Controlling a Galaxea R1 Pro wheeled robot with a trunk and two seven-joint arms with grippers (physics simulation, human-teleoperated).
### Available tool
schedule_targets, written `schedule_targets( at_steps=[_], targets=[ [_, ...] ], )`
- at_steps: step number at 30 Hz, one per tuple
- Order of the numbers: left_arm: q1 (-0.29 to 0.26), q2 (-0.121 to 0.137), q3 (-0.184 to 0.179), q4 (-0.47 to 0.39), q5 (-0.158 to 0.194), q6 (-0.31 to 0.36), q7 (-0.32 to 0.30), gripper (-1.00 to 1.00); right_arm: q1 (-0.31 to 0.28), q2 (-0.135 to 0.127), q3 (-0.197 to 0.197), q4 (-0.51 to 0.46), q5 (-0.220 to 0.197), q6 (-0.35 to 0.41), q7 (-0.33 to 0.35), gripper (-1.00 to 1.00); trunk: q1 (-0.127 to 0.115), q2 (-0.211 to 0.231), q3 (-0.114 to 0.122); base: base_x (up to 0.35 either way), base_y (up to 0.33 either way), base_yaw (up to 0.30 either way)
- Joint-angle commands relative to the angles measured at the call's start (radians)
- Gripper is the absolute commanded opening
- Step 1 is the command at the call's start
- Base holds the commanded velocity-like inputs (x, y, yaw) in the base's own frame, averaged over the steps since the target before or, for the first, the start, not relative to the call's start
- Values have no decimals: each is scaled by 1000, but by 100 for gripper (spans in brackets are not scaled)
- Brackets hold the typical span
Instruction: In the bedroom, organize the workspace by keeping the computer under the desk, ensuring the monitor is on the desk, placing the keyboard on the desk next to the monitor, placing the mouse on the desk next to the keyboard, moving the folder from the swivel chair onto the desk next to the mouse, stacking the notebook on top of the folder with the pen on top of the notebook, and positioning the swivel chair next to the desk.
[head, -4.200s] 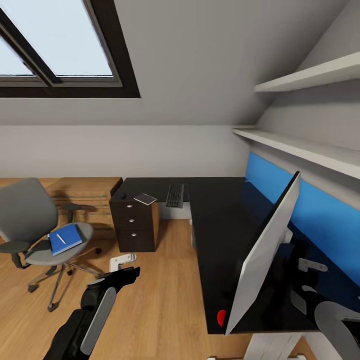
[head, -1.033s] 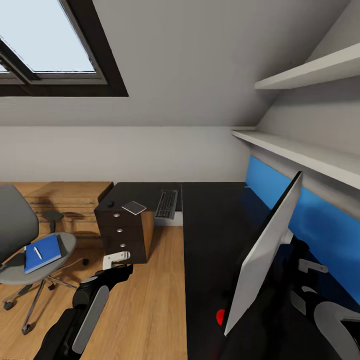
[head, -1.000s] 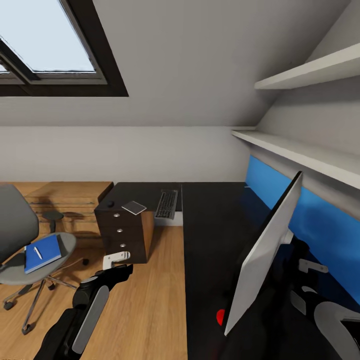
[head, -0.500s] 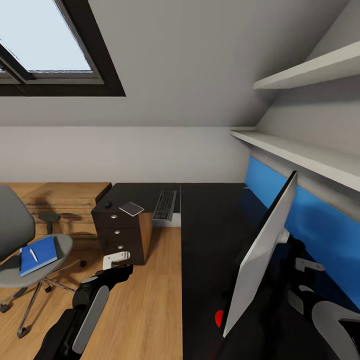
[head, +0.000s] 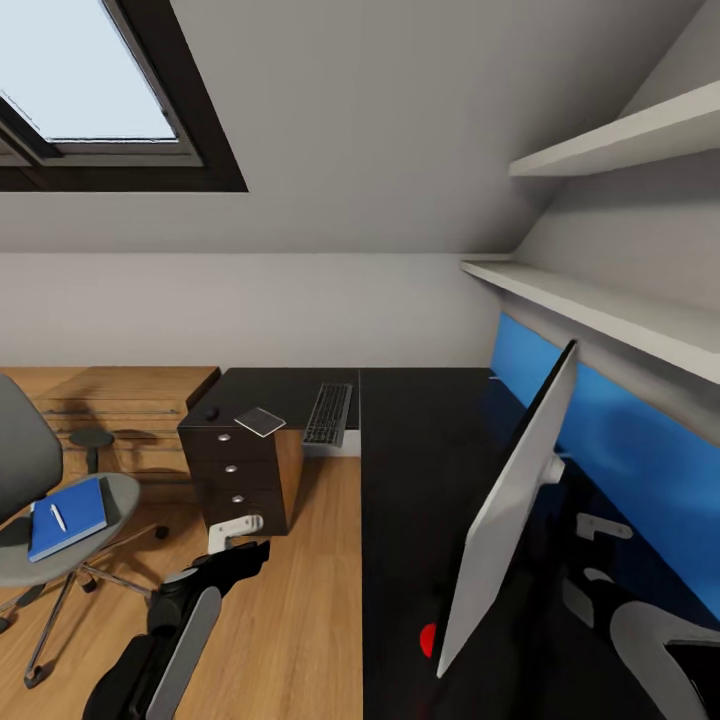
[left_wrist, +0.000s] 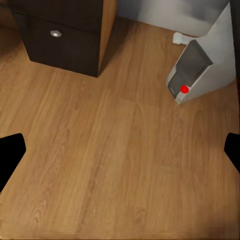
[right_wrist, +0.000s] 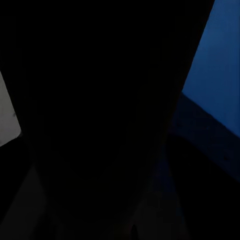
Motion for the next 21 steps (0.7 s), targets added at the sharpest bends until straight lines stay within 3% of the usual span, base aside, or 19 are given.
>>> schedule_targets(
  at_steps=[1,4,21],
  targets=[
    [5,0,-1,-1,11,2,10,100,5,6,-2,7,0,-10,3,-100,0,-1,-2,0,0,0],
    [17,1,0,-3,11,2,10,100,18,9,-20,-3,5,-23,2,-100,0,-1,-2,0,0,0],
    [19,1,1,-3,11,2,10,100,23,10,-17,-16,-5,-18,2,-100,0,-1,-2,0,0,0]
  ],
)
